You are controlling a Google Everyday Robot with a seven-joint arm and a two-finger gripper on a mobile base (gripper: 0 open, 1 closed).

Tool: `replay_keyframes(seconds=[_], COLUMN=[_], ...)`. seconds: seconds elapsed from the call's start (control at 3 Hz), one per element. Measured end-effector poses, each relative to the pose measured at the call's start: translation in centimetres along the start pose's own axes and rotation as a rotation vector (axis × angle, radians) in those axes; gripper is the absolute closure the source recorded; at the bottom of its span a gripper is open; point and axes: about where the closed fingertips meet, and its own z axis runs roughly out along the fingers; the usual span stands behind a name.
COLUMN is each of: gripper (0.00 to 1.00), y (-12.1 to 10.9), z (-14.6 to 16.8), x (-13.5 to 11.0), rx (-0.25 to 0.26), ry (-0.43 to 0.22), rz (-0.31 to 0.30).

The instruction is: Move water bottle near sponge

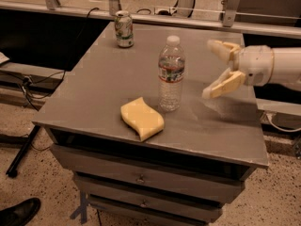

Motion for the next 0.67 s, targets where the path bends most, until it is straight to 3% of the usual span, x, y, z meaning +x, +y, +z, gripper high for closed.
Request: replay_keyframes(seconds=[0.33,0.67], gripper=[0.0,0.0], y=[-3.5,-5.0], z=[-4.0,-6.1], x=[-4.1,-6.4], rx=[0.084,0.138], ry=[0.045,0.024], rz=[-0.085,-0.126])
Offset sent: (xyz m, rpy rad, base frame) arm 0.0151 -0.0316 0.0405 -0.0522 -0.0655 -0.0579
